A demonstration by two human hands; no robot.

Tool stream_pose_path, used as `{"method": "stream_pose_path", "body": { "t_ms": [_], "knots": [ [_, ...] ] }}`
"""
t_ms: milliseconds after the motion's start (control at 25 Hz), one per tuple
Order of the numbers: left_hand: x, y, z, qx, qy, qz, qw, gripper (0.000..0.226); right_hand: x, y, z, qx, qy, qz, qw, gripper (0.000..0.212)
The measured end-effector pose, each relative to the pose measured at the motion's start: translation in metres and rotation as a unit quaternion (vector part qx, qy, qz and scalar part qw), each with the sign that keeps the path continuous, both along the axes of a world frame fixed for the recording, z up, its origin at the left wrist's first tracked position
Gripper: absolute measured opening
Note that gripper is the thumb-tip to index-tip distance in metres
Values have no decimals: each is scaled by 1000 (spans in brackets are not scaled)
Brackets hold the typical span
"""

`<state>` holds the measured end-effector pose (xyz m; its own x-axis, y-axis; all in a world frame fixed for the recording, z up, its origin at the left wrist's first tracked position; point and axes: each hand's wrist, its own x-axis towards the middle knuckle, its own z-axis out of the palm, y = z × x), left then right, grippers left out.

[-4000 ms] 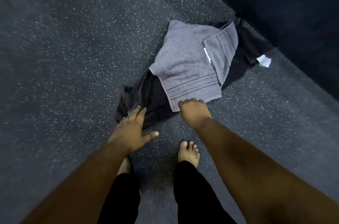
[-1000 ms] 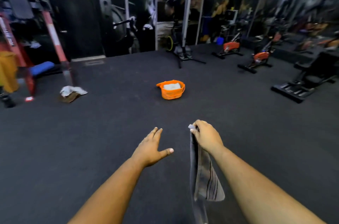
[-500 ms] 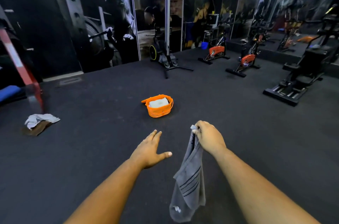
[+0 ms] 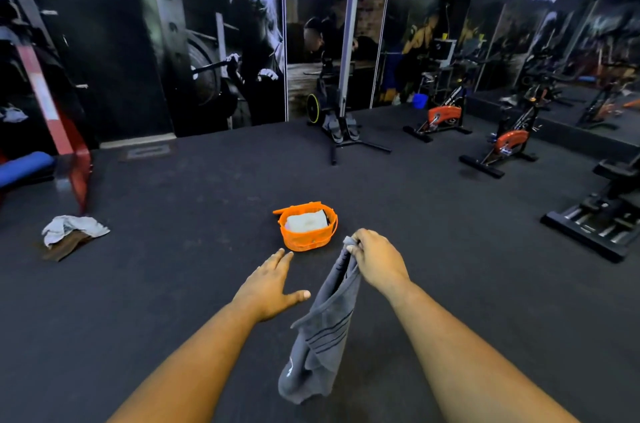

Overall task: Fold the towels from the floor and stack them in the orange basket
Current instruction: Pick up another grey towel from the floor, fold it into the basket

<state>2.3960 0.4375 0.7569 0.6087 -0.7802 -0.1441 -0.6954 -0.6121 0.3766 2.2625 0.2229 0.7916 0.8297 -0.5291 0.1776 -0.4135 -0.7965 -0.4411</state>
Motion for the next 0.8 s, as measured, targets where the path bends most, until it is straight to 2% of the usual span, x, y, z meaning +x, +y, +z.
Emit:
{"method": "stream_pose_path", "body": {
  "t_ms": [200,360,480,640,720,800],
  "knots": [
    [107,-106,-11,-19,-3,0,1000,102,102,-99,-3,-21,3,8,1000,11],
    [180,-197,7,-94,39,-63,993,72,175,-174,-3,-3,28,55,998,20],
    [230,-272,30,-148,97,-108,978,60,226,-229,3,35,10,111,993,23],
    [285,-348,33,-154,145,-102,972,6,275,-290,-5,92,33,148,984,20],
    [309,-386,32,-169,148,-73,972,16,300,-322,-13,104,10,147,984,18],
    [330,-424,31,-245,218,-16,945,21,329,-354,-23,94,-1,138,986,17]
  ]
}}
